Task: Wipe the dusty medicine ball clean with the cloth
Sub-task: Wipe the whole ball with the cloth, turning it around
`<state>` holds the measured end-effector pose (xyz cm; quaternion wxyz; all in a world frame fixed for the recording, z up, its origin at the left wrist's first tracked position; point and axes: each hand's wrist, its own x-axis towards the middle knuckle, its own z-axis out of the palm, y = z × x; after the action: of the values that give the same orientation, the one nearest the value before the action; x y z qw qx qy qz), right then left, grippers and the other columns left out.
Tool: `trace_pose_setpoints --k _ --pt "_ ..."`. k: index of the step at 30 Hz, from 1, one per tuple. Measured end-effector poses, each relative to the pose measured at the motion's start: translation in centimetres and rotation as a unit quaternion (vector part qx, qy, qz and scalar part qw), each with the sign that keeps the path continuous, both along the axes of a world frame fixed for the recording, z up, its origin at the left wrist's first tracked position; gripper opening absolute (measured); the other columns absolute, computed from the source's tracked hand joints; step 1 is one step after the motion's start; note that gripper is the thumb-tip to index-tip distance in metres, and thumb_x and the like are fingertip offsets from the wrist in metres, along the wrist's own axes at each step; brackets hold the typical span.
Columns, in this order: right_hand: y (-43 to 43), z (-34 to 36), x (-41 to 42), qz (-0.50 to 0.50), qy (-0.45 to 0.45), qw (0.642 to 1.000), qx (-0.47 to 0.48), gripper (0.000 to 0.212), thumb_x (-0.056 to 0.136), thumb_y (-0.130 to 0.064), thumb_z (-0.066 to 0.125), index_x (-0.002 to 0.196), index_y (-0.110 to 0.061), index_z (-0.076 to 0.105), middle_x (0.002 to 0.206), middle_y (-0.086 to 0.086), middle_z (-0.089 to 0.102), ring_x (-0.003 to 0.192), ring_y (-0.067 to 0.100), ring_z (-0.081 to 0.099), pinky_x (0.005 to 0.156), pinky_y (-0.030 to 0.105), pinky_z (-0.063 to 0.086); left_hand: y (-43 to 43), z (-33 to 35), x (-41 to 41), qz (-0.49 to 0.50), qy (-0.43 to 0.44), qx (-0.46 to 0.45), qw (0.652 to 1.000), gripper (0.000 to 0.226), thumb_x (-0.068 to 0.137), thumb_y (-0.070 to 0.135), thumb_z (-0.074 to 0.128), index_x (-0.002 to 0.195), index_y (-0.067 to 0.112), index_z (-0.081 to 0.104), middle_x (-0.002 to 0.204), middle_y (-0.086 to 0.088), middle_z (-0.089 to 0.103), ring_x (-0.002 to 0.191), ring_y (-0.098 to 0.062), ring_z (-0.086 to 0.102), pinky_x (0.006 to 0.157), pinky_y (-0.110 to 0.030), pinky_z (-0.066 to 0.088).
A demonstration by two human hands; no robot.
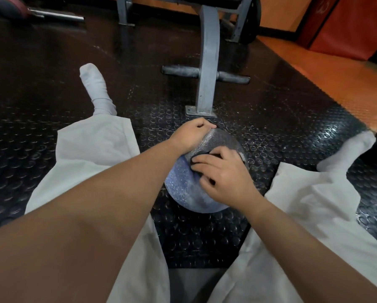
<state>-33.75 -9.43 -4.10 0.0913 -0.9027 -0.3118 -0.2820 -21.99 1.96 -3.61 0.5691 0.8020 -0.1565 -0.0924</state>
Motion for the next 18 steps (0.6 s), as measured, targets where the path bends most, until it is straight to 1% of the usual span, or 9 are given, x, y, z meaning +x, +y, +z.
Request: trace_pose_setpoints --k 2,3,5,7,9,11,13,15,18 --pt "-1.2 0.8 1.3 0.019 0.040 0.999 0.026 0.028 0.078 -0.019 0.050 0.084 -0.018 0.077 0.097 -0.010 0.072 0.083 0.022 0.051 0.068 0.033 0.044 -0.1 -0.2 -0.1 -0.005 -0.003 -0.011 1.000 0.023 0.100 0.024 0.050 0.084 0.034 0.064 0.109 0.012 0.065 0.113 -0.013 0.059 0.106 -0.037 0.041" --pt "-1.7 1.2 2.1 -0.003 0.073 0.994 0.076 0.028 0.077 -0.020 0.049 0.083 -0.018 0.077 0.096 -0.011 0.072 0.084 0.022 0.052 0.074 0.030 0.044 -0.2 -0.3 -0.2 -0.007 -0.004 -0.016 1.000 0.024 0.099 0.023 0.051 0.081 0.033 0.063 0.109 0.012 0.065 0.113 -0.013 0.059 0.107 -0.039 0.041" --pt "-2.4 2.0 3.6 -0.083 0.131 0.966 0.207 0.029 0.076 -0.023 0.049 0.084 -0.020 0.077 0.096 -0.013 0.071 0.092 0.026 0.055 0.085 0.012 0.034 -0.3 -0.2 -0.3 -0.004 -0.009 -0.019 1.000 0.026 0.098 0.021 0.051 0.077 0.032 0.062 0.108 0.011 0.066 0.112 -0.014 0.060 0.107 -0.041 0.041" --pt "-2.4 2.1 4.4 -0.158 0.154 0.937 0.271 0.028 0.076 -0.022 0.050 0.088 -0.022 0.076 0.098 -0.014 0.069 0.099 0.026 0.055 0.086 0.005 0.028 -0.3 -0.2 -0.3 0.001 -0.008 -0.008 1.000 0.027 0.097 0.022 0.051 0.076 0.033 0.062 0.109 0.009 0.067 0.110 -0.015 0.061 0.105 -0.041 0.042" --pt "-1.7 1.8 3.8 -0.179 0.134 0.940 0.256 0.030 0.078 -0.019 0.049 0.092 -0.021 0.076 0.102 -0.010 0.071 0.096 0.025 0.051 0.088 0.018 0.035 -0.3 -0.1 -0.1 -0.002 -0.003 -0.003 1.000 0.025 0.098 0.022 0.050 0.079 0.032 0.063 0.109 0.008 0.067 0.109 -0.014 0.060 0.105 -0.038 0.042" --pt "-0.6 1.4 2.3 -0.149 0.093 0.960 0.219 0.034 0.079 -0.023 0.045 0.092 -0.021 0.076 0.102 -0.010 0.071 0.090 0.022 0.048 0.081 0.033 0.042 -0.2 0.2 0.1 0.002 -0.003 -0.002 1.000 0.023 0.099 0.020 0.049 0.086 0.029 0.065 0.107 0.010 0.066 0.111 -0.013 0.059 0.104 -0.033 0.042" --pt "0.1 0.3 0.8 -0.089 0.068 0.981 0.156 0.032 0.077 -0.024 0.046 0.086 -0.022 0.077 0.099 -0.012 0.072 0.088 0.022 0.050 0.076 0.038 0.045 -0.1 0.3 0.1 0.012 -0.004 -0.001 1.000 0.022 0.099 0.019 0.048 0.091 0.027 0.067 0.106 0.012 0.065 0.111 -0.012 0.059 0.100 -0.028 0.042" --pt "0.0 -0.6 0.1 -0.037 0.061 0.992 0.105 0.027 0.078 -0.022 0.050 0.082 -0.021 0.077 0.097 -0.013 0.071 0.089 0.025 0.055 0.075 0.044 0.047 -0.1 0.2 0.0 0.019 -0.001 0.003 1.000 0.022 0.100 0.021 0.048 0.091 0.028 0.067 0.104 0.015 0.065 0.109 -0.012 0.059 0.099 -0.029 0.043" --pt "-1.5 -0.1 0.9 -0.006 0.059 0.994 0.097 0.026 0.078 -0.021 0.051 0.082 -0.020 0.077 0.097 -0.014 0.071 0.086 0.023 0.053 0.074 0.042 0.047 -0.2 0.2 -0.4 0.019 -0.003 0.008 1.000 0.024 0.099 0.023 0.047 0.090 0.033 0.066 0.105 0.017 0.065 0.107 -0.012 0.060 0.101 -0.033 0.044"
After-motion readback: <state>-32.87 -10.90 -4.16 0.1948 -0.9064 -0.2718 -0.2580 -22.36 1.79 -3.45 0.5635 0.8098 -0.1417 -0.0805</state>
